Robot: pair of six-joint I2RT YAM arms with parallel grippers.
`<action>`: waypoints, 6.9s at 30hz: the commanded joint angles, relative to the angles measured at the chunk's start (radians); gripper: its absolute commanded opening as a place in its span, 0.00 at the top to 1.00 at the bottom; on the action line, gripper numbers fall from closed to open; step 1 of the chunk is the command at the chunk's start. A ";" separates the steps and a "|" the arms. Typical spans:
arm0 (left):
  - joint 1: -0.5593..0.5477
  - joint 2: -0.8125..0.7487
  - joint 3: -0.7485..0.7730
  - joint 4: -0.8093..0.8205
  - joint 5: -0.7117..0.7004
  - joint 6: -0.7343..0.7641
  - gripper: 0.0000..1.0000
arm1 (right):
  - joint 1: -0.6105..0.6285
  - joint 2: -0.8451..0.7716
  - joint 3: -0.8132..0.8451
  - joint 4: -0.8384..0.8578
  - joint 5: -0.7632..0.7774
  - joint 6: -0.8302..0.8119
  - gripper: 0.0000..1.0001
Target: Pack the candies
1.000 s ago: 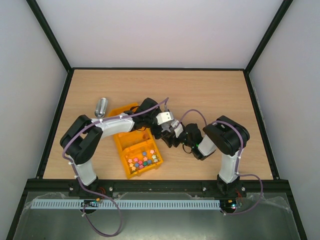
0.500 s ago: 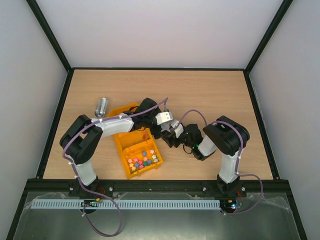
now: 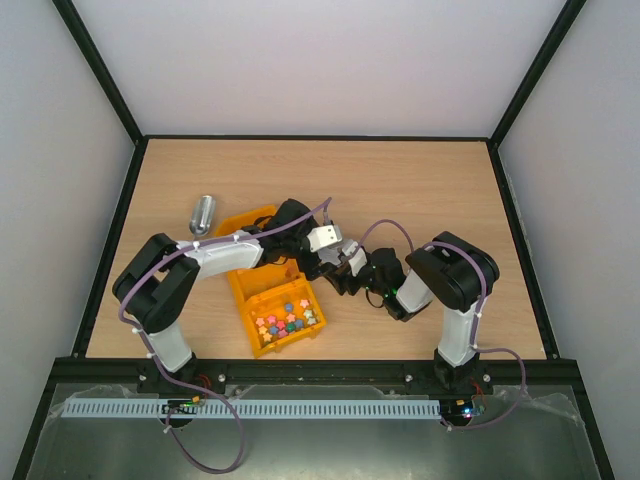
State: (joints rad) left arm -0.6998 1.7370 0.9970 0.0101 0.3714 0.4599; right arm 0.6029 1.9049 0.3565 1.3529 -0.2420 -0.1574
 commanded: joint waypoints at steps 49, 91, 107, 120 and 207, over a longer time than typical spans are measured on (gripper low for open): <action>0.006 0.051 0.039 -0.153 0.104 0.276 0.27 | 0.006 0.002 -0.017 0.039 -0.040 -0.027 0.51; 0.012 0.101 0.061 -0.084 0.132 0.057 0.19 | 0.006 0.001 -0.009 0.023 -0.010 0.004 0.63; 0.015 0.112 0.086 -0.241 0.189 0.336 0.23 | 0.006 0.010 0.004 0.011 -0.058 -0.018 0.63; 0.029 0.203 0.217 -0.599 0.284 0.791 0.30 | 0.005 -0.004 -0.011 0.027 -0.128 -0.058 0.64; 0.114 0.083 0.211 -0.275 0.173 0.111 0.00 | -0.002 0.014 0.008 0.069 -0.013 0.045 0.01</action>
State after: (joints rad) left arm -0.6098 1.7954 1.2083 -0.2722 0.5774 0.6586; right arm 0.6033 1.8820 0.3302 1.3746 -0.2611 -0.0937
